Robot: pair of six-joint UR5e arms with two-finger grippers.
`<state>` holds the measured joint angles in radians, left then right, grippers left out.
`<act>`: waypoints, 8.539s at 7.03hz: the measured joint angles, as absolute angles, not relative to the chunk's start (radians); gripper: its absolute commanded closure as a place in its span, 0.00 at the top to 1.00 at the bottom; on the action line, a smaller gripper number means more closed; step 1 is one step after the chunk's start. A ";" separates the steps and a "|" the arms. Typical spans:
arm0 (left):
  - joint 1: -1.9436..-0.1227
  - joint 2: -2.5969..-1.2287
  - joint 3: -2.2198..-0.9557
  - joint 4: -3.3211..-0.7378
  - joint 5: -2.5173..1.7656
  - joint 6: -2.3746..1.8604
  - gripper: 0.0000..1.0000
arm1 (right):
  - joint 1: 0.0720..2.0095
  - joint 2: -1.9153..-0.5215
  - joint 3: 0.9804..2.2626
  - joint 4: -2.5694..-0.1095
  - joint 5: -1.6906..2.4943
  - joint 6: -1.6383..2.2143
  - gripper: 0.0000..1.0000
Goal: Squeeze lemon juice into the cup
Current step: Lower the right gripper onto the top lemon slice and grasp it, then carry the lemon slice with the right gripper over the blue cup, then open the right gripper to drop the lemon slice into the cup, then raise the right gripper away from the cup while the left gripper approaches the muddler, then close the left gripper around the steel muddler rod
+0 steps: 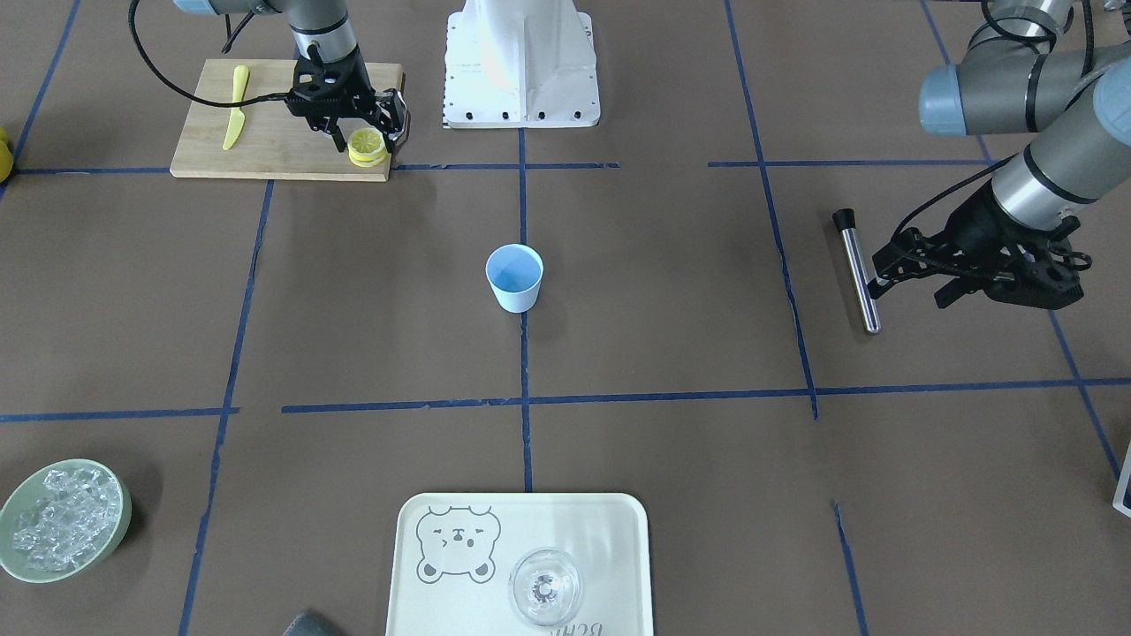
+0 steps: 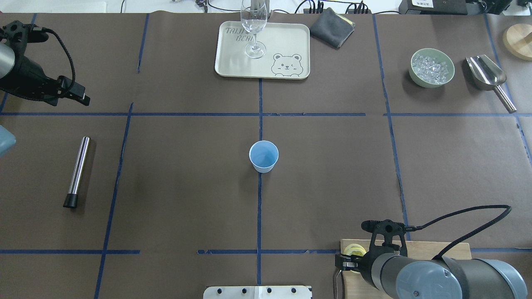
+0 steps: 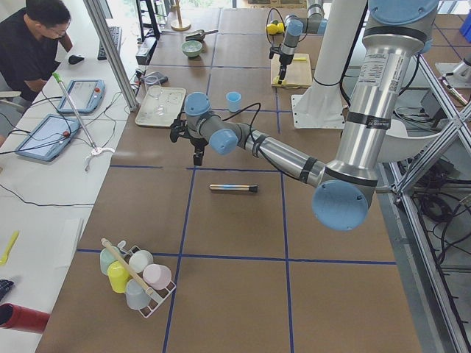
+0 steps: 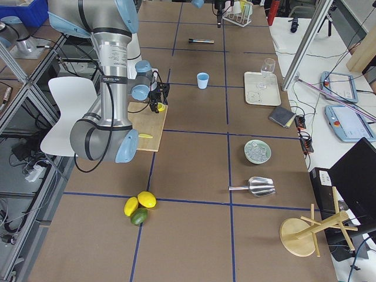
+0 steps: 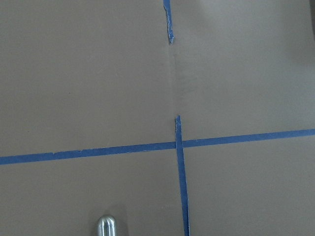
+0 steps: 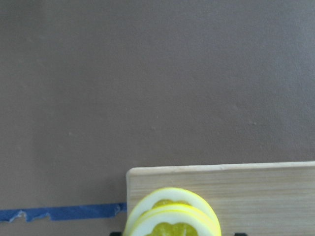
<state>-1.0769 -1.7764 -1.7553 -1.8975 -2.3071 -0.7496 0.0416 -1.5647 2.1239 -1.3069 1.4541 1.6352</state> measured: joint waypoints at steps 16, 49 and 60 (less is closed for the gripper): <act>-1.076 -1.776 -1.755 -1.898 -2.309 -0.753 1.00 | 0.080 -1.616 2.216 -1.311 1.473 1.634 0.61; -0.894 -1.703 -1.610 -1.969 -2.245 -0.755 1.00 | 0.921 -1.092 1.910 -1.695 2.065 0.947 1.00; -0.873 -1.683 -1.594 -1.960 -2.209 -0.810 0.19 | 0.979 -1.132 1.918 -1.694 2.100 0.886 1.00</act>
<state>-0.8728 -1.6834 -1.5938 -1.9604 -2.2087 -0.8104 0.9793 -1.1315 1.9184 -1.6935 2.0999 0.8863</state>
